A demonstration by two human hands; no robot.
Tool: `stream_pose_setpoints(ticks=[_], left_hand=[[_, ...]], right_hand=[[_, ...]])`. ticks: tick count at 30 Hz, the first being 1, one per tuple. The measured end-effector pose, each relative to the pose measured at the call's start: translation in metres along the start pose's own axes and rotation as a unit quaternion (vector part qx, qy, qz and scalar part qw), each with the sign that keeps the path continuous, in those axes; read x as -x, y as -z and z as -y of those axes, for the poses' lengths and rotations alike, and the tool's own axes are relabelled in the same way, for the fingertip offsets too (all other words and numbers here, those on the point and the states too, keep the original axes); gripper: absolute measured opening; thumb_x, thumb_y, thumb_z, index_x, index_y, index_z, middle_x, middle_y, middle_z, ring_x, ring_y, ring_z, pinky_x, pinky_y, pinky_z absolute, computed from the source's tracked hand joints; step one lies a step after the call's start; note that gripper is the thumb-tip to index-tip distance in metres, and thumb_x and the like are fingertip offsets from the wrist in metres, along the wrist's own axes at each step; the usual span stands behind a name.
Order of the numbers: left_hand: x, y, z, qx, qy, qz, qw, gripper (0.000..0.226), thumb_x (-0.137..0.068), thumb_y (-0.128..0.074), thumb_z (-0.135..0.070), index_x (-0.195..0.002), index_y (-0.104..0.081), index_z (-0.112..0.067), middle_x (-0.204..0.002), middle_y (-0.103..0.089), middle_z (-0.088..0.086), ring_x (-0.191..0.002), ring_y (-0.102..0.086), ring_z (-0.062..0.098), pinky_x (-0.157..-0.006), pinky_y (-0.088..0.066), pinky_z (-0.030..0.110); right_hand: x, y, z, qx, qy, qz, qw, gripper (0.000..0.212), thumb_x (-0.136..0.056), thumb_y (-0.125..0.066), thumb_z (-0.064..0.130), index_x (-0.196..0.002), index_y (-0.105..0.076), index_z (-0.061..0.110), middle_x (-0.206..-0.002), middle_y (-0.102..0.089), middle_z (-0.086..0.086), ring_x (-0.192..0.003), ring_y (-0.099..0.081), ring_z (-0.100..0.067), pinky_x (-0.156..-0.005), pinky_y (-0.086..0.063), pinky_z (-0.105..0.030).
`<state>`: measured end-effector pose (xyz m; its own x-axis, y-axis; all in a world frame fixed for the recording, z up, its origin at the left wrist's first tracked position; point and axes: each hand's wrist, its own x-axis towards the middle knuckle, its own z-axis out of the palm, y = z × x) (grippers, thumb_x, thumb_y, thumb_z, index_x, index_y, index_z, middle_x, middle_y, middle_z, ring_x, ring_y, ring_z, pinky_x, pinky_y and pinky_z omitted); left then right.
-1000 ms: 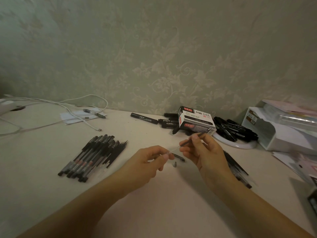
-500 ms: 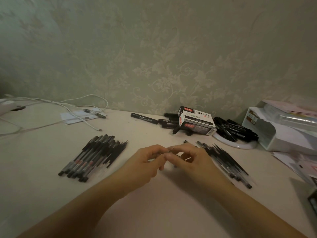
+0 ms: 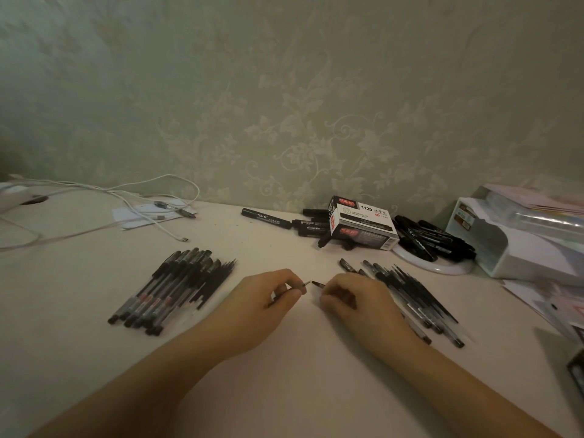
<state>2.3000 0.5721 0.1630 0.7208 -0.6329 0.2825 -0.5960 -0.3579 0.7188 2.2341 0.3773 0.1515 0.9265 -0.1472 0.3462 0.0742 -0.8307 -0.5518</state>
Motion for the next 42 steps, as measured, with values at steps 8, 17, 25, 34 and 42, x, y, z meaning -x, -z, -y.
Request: stream_pose_setpoints(ticks=[8, 17, 25, 34, 42], left_hand=[[-0.001, -0.002, 0.000, -0.054, -0.043, -0.007, 0.998, 0.017, -0.097, -0.050, -0.030, -0.106, -0.065, -0.028, -0.073, -0.052, -0.013, -0.064, -0.048, -0.006, -0.057, -0.035, 0.009], [-0.001, -0.005, -0.001, -0.070, -0.074, 0.007, 0.995, 0.016, -0.097, -0.050, -0.031, -0.106, -0.064, -0.029, -0.076, -0.053, -0.015, -0.066, -0.048, -0.006, -0.057, -0.032, 0.010], [-0.004, -0.009, 0.000, -0.102, -0.089, -0.015, 0.991, 0.021, -0.098, -0.049, -0.026, -0.112, -0.064, -0.024, -0.098, -0.061, -0.006, -0.087, -0.054, 0.005, -0.078, -0.043, 0.020], [-0.005, -0.010, 0.000, -0.119, -0.134, -0.036, 0.983, 0.017, -0.094, -0.057, -0.023, -0.107, -0.067, -0.023, -0.087, -0.055, -0.008, -0.078, -0.048, 0.003, -0.070, -0.034, 0.011], [-0.005, -0.008, 0.003, -0.115, -0.124, -0.053, 0.984, 0.016, -0.094, -0.057, -0.026, -0.106, -0.067, -0.025, -0.090, -0.059, -0.009, -0.082, -0.053, 0.002, -0.073, -0.043, 0.018]], right_hand=[[-0.004, 0.003, 0.007, -0.359, -0.106, -0.037, 0.927, 0.008, -0.089, -0.069, 0.009, -0.093, -0.074, 0.014, -0.078, -0.074, -0.005, -0.066, -0.066, -0.008, -0.064, -0.053, -0.016], [0.000, -0.004, 0.013, -0.323, -0.039, 0.026, 0.945, 0.010, -0.088, -0.069, 0.005, -0.095, -0.074, 0.011, -0.081, -0.074, -0.002, -0.069, -0.066, -0.006, -0.066, -0.053, -0.016], [-0.001, -0.005, 0.006, -0.324, -0.052, 0.028, 0.944, 0.006, -0.087, -0.072, 0.010, -0.091, -0.075, 0.013, -0.078, -0.075, -0.003, -0.070, -0.069, -0.008, -0.066, -0.053, -0.015], [-0.002, -0.011, 0.006, -0.235, -0.028, 0.029, 0.971, 0.037, -0.093, -0.055, 0.046, -0.068, -0.064, 0.020, -0.057, -0.058, 0.010, -0.053, -0.050, 0.001, -0.054, -0.039, -0.011], [0.000, -0.011, 0.006, -0.257, -0.028, 0.034, 0.965, 0.020, -0.091, -0.062, 0.044, -0.089, -0.066, 0.025, -0.077, -0.067, 0.005, -0.067, -0.058, -0.006, -0.064, -0.047, -0.020]])
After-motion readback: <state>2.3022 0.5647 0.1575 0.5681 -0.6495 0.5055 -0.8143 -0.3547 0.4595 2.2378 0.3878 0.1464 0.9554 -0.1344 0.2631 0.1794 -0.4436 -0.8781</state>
